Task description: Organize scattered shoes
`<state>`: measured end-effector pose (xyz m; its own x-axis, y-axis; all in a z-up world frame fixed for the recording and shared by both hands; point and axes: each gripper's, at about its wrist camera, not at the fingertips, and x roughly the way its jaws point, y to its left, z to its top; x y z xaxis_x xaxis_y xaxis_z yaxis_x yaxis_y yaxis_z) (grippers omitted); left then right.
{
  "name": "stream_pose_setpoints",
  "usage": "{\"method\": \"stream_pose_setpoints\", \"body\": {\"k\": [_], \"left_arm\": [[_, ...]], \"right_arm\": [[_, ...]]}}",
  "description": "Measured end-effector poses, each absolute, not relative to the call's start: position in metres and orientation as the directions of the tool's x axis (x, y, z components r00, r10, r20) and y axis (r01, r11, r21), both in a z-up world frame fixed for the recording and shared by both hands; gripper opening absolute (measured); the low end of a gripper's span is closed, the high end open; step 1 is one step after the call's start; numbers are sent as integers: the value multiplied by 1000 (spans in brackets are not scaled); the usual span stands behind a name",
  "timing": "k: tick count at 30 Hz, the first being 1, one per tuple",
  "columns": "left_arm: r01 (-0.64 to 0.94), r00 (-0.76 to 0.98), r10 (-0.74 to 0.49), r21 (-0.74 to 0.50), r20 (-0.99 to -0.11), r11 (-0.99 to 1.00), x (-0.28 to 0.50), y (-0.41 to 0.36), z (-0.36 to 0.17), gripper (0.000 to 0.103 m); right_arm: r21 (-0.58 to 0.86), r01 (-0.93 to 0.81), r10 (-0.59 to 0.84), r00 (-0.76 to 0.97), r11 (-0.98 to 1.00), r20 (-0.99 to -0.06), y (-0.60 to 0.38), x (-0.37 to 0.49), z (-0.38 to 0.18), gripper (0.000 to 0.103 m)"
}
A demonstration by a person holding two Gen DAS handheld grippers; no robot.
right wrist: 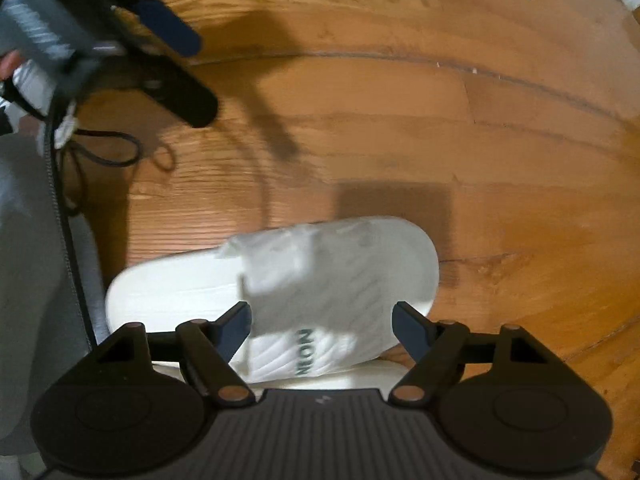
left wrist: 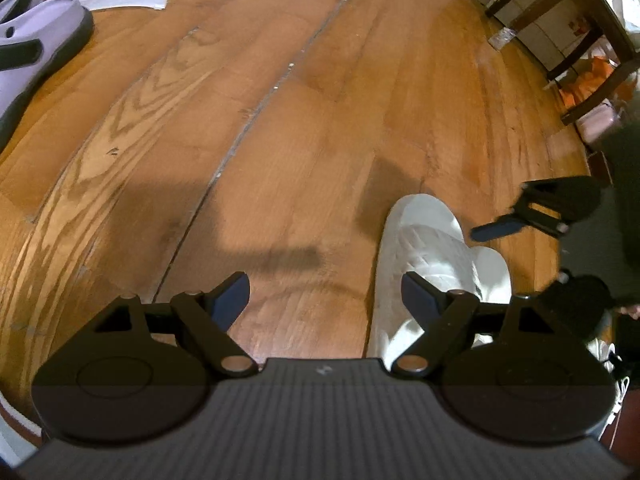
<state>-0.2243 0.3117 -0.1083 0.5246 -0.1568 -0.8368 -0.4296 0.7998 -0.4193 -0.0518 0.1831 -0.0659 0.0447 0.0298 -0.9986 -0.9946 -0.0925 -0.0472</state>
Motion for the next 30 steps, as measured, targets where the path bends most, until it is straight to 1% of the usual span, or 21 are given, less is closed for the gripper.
{"method": "stream_pose_setpoints", "body": {"k": [3, 7, 11, 21, 27, 30], "left_arm": [[-404, 537, -183, -442, -824, 801, -222, 308, -107, 83], [-384, 544, -204, -458, -814, 802, -220, 305, -106, 83], [-385, 533, -196, -442, -823, 810, -217, 301, -107, 83], [-473, 514, -149, -423, -845, 773, -217, 308, -111, 83], [-509, 512, -146, -436, -846, 742, -219, 316, -115, 83], [-522, 513, -143, -440, -846, 731, -220, 318, -116, 83]], "right_arm": [[2, -999, 24, -3, -52, -1000, 185, -43, -76, 80], [22, -999, 32, -23, -39, -999, 186, -39, -84, 81], [23, -999, 30, -24, -24, -999, 186, -39, -91, 81], [8, -1000, 20, -8, -15, -1000, 179, -38, -97, 82], [13, -1000, 77, -13, 4, -997, 178, -36, -94, 81], [16, -997, 94, -10, 69, -996, 183, -32, -92, 80]]}}
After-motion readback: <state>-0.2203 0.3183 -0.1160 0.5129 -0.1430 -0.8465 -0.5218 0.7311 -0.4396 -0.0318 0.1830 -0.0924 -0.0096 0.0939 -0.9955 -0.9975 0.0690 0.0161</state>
